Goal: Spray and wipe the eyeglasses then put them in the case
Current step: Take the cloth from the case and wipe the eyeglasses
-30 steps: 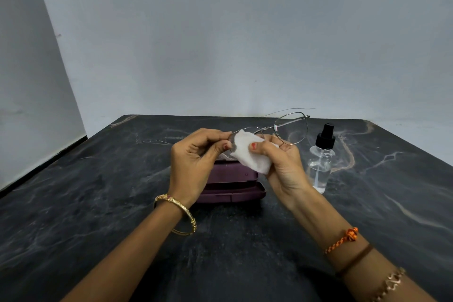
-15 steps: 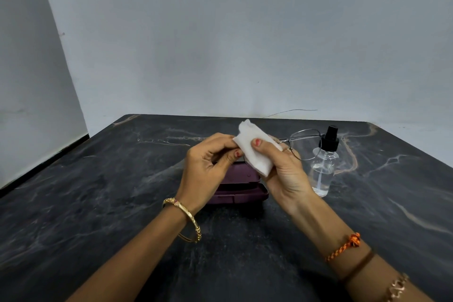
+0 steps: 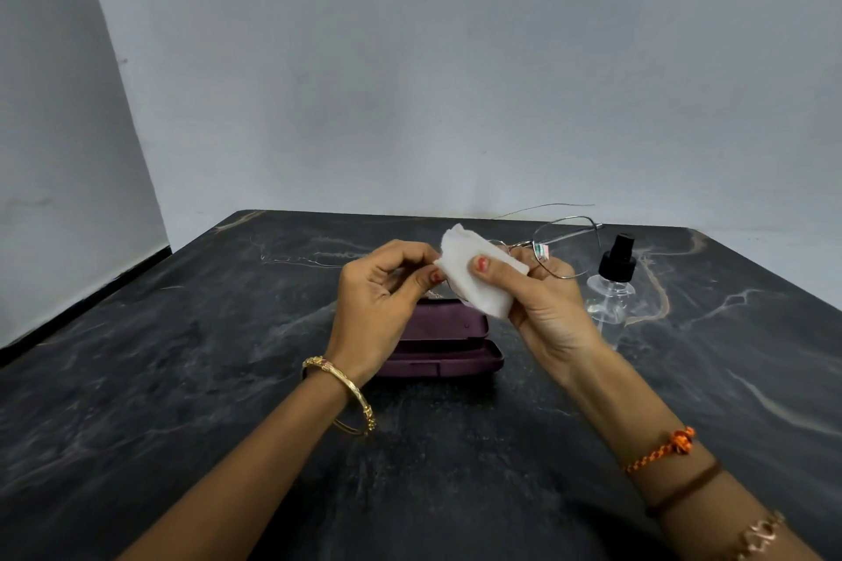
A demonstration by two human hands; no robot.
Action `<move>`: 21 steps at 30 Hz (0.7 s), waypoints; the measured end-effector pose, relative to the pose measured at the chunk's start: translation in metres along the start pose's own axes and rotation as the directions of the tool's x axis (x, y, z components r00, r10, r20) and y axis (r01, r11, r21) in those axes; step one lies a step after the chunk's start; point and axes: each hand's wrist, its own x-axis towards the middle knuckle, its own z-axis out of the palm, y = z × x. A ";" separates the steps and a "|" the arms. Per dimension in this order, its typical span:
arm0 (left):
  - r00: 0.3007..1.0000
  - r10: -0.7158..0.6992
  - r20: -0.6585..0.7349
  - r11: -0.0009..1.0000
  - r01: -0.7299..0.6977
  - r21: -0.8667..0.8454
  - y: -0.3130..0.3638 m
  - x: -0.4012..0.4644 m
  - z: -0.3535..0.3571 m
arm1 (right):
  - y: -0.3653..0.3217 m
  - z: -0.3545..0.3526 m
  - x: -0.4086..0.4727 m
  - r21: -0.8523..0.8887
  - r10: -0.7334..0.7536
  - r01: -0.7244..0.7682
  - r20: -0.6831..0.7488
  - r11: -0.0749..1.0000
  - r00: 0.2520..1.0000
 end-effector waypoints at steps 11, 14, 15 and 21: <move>0.996 -0.048 0.075 0.996 0.053 -0.068 0.003 -0.003 0.003 | 0.001 -0.001 0.004 0.224 0.083 -0.075 -0.027 0.972 0.996; 0.995 -0.054 0.079 0.995 0.061 -0.079 0.003 -0.004 0.005 | 0.002 0.001 0.004 0.297 0.077 -0.066 -0.025 0.953 0.997; 0.996 -0.051 0.075 0.996 0.057 -0.076 0.002 -0.004 0.005 | 0.002 0.002 0.004 0.295 0.070 -0.061 -0.023 0.953 0.997; 1.000 -0.009 0.026 1.000 0.009 -0.019 0.001 -0.006 0.005 | 0.005 0.003 0.001 0.140 0.023 -0.024 0.010 0.990 1.000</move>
